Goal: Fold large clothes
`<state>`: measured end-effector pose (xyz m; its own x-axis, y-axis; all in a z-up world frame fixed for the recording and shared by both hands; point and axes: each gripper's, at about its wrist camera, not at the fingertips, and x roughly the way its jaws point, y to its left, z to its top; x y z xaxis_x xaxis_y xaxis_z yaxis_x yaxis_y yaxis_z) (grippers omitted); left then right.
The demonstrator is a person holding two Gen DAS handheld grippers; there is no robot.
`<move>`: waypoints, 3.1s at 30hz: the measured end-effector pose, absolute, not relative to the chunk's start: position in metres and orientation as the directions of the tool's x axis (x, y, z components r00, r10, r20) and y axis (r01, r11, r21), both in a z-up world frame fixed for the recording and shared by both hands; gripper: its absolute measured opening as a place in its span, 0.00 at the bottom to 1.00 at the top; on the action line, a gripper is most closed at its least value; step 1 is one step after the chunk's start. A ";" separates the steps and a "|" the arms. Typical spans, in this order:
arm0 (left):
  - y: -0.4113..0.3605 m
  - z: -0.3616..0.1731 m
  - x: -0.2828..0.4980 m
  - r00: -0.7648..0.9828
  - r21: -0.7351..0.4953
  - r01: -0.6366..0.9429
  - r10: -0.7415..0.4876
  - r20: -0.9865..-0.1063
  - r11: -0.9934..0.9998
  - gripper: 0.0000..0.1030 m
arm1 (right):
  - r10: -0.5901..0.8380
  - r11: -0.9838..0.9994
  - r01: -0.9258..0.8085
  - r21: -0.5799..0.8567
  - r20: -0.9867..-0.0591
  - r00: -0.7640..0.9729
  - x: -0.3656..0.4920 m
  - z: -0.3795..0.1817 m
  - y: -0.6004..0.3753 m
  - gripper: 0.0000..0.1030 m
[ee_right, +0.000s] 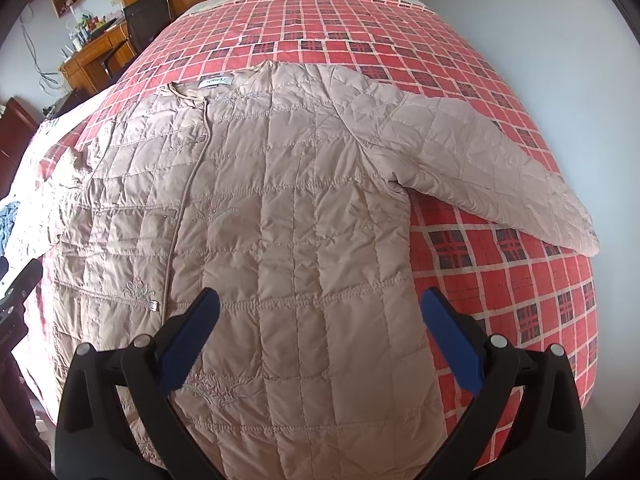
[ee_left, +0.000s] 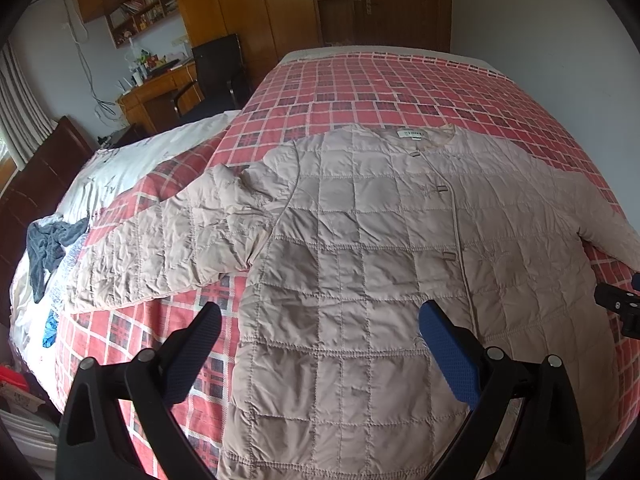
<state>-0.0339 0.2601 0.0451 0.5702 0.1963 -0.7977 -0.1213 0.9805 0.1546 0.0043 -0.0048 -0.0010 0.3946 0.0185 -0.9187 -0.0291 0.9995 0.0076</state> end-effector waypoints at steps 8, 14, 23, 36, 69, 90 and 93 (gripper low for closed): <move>0.260 0.046 -0.035 0.571 0.157 -0.121 0.198 -0.797 0.980 0.96 | 0.018 1.000 -0.029 0.007 -0.919 0.394 0.005 -0.001 -0.005 0.97; 0.260 0.046 -0.035 0.571 0.157 -0.122 0.199 -0.797 0.980 0.96 | 0.019 1.000 -0.029 0.008 -0.918 0.395 0.004 0.000 -0.005 0.97; 0.259 0.047 -0.035 0.573 0.158 -0.120 0.199 -0.795 0.980 0.96 | 0.020 1.000 -0.028 0.009 -0.918 0.397 0.006 0.002 -0.006 0.97; 0.259 0.040 -0.028 0.546 0.119 -0.109 0.159 -0.822 0.987 0.96 | 0.030 1.000 -0.017 0.025 -0.916 0.401 0.009 0.001 -0.014 0.97; 0.254 0.023 -0.014 0.506 0.054 -0.076 0.085 -0.859 0.996 0.95 | 0.060 0.499 0.763 0.411 -0.895 0.443 0.090 -0.113 -0.399 0.63; 0.296 0.033 0.010 0.520 -0.040 -0.166 0.053 -0.852 0.985 0.95 | 0.375 0.857 0.026 0.515 -0.658 0.653 0.153 0.017 -0.148 0.06; 0.303 0.034 0.016 0.525 -0.061 -0.171 0.039 -0.851 0.983 0.95 | 0.442 0.857 -0.066 0.511 -0.662 0.605 0.159 0.012 -0.097 0.06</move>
<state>0.0157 0.3026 0.0339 0.5245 0.0388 -0.8505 -0.1713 0.9833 -0.0608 0.1588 -0.0974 0.0124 0.6049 0.4422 -0.6623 -0.0663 0.8567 0.5115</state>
